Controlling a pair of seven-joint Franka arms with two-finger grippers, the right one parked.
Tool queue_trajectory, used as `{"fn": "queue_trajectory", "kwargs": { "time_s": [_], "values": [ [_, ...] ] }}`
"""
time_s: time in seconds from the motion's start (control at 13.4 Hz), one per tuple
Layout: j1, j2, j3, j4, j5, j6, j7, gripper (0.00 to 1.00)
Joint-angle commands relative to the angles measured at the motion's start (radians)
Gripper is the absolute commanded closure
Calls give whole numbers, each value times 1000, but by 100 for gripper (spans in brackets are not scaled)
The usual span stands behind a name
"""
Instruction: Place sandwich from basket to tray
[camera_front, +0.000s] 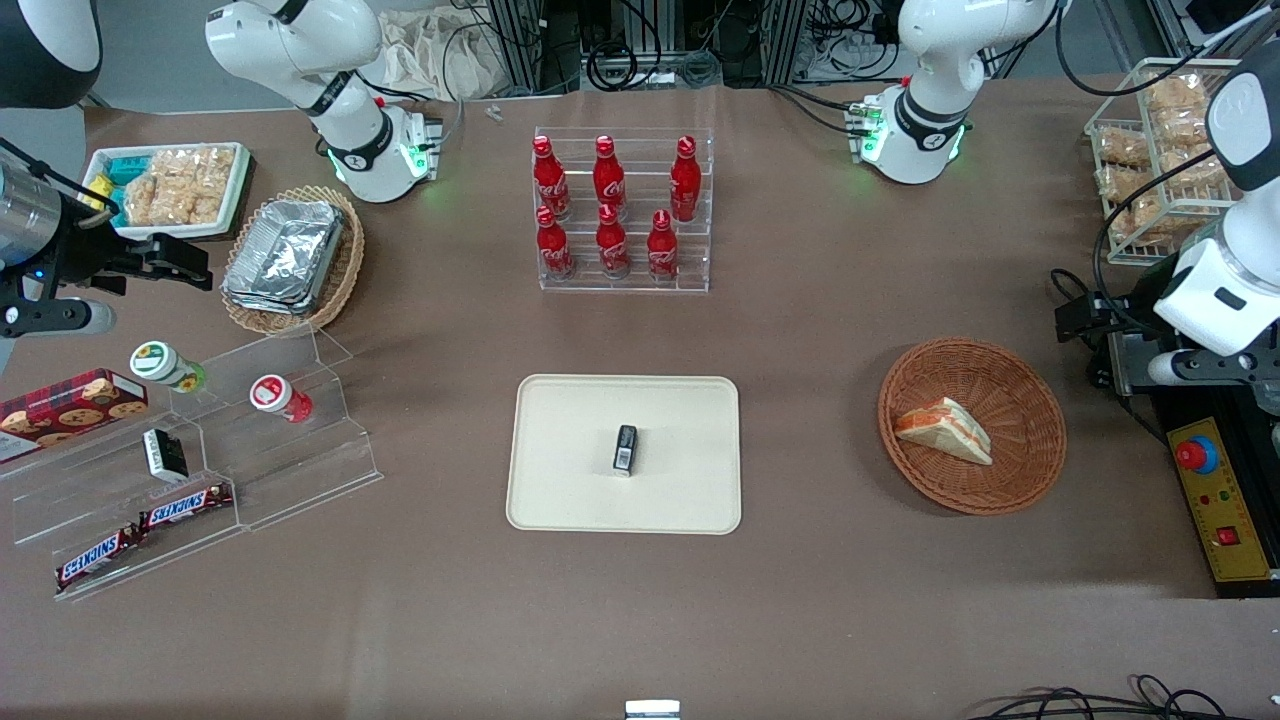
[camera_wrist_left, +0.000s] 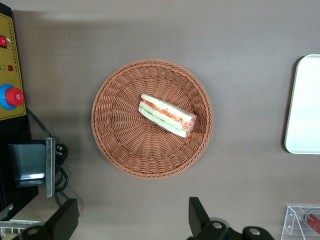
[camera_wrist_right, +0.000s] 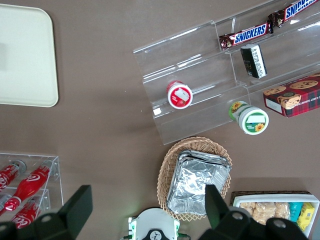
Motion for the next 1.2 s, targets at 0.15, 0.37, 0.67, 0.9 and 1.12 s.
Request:
{"fn": "queue_trajectory", "kwargs": {
  "time_s": [0.15, 0.37, 0.67, 0.9, 1.12],
  "values": [
    [11, 5, -9, 9, -21, -22, 20, 1],
    [9, 9, -9, -29, -22, -6, 3, 1],
    [8, 23, -9, -155, -21, 108, -198, 5],
    [0, 81, -12, -197, -15, 287, -571, 5],
    [-17, 169, -15, -197, 1, 388, -868, 5]
  ]
}}
